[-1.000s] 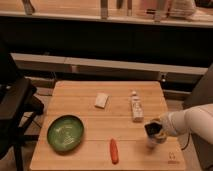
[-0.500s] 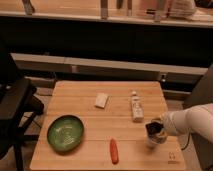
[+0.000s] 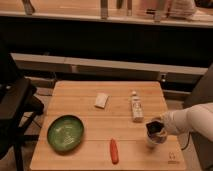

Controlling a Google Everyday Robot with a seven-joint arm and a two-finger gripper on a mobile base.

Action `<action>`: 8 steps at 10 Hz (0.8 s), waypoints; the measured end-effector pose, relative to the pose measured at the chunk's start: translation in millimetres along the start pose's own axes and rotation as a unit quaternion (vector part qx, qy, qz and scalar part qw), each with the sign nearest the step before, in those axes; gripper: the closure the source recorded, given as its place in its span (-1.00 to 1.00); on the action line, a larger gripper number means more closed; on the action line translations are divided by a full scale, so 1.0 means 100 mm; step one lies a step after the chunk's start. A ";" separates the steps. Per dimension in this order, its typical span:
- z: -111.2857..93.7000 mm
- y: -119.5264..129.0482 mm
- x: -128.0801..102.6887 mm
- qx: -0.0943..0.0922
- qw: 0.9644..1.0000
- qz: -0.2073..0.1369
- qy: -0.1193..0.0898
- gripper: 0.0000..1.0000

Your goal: Place the eraser in the ceramic cup

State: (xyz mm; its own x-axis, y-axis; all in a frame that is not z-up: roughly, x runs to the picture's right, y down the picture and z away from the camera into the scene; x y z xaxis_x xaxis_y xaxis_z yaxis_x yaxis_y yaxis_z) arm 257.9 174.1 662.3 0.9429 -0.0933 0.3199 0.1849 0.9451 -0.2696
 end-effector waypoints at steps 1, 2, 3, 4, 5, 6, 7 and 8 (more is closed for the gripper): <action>0.00 0.00 0.01 0.000 1.000 0.000 0.000 0.52; 0.01 0.01 0.00 -0.001 1.000 -0.001 0.000 0.36; 0.01 0.01 0.00 -0.001 1.000 -0.001 0.000 0.15; 0.01 0.02 0.00 -0.001 1.000 0.002 0.001 -0.05; 0.01 0.03 0.00 -0.002 1.000 0.005 0.001 -0.22; 0.01 0.05 0.01 -0.002 1.000 0.007 0.001 -0.43; 0.01 0.07 0.02 -0.002 1.000 0.010 0.001 -0.56; 0.01 0.09 0.03 -0.002 1.000 0.012 0.000 -0.60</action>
State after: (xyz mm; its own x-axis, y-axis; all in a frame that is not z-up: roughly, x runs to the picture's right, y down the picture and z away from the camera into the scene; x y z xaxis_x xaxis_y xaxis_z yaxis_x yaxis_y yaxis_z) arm 261.8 182.8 661.3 0.9473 -0.0704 0.3125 0.1630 0.9458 -0.2809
